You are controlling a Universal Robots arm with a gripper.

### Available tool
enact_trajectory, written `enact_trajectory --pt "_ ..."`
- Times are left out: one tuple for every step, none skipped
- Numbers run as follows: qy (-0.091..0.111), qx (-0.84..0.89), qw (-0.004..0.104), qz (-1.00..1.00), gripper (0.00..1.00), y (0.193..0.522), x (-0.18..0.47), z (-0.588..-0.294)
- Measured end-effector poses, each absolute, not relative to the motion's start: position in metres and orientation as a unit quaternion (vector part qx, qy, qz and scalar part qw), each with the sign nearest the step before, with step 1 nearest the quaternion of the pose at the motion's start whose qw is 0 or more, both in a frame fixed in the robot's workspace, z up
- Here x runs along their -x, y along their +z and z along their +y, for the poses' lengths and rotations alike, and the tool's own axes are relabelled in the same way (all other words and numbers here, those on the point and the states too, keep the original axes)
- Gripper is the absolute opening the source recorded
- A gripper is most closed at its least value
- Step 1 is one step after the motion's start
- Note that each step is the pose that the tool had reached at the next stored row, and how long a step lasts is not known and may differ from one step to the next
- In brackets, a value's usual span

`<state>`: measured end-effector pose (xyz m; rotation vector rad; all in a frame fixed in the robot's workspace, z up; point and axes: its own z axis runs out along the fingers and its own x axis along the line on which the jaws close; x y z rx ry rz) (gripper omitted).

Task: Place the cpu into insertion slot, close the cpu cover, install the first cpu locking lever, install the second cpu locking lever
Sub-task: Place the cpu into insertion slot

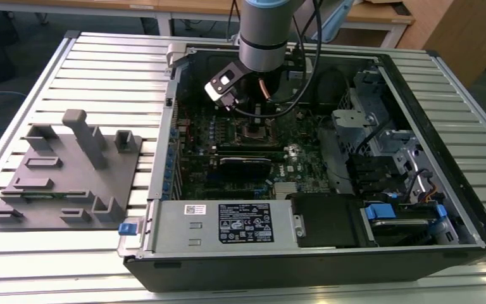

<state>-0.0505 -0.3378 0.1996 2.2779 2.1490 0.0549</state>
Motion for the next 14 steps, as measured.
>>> enact_trajectory --pt "0.018 -0.727 0.005 0.686 0.1 0.1995 0.0505 -0.3379" --pt "0.018 -0.727 0.005 0.686 0.1 0.1993 0.0505 -0.3379" --pt "0.017 -0.727 0.005 0.686 0.1 0.1988 0.0506 -0.3379" --pt "0.017 -0.727 0.005 0.686 0.1 0.1985 0.0506 -0.338" --pt "0.017 -0.727 0.005 0.686 0.1 0.1984 0.0506 -0.338" --pt "0.017 -0.727 0.005 0.686 0.1 0.1984 0.0506 -0.338" --pt "0.017 -0.727 0.005 0.686 0.1 0.1982 0.0506 -0.3379" --pt "0.017 -0.727 0.005 0.686 0.1 0.198 0.0505 -0.3379" --pt "0.017 -0.727 0.005 0.686 0.1 0.198 0.0505 -0.3379" --pt "0.017 -0.727 0.005 0.686 0.1 0.198 0.0506 -0.3379" --pt "0.017 -0.727 0.005 0.686 0.1 0.1978 0.0506 -0.3379" --pt "0.017 -0.727 0.005 0.686 0.1 0.1977 0.0506 -0.3379" --pt "0.017 -0.727 0.005 0.686 0.1 0.1977 0.0506 -0.3379" --pt "0.017 -0.727 0.005 0.686 0.1 0.1977 0.0506 -0.3379"
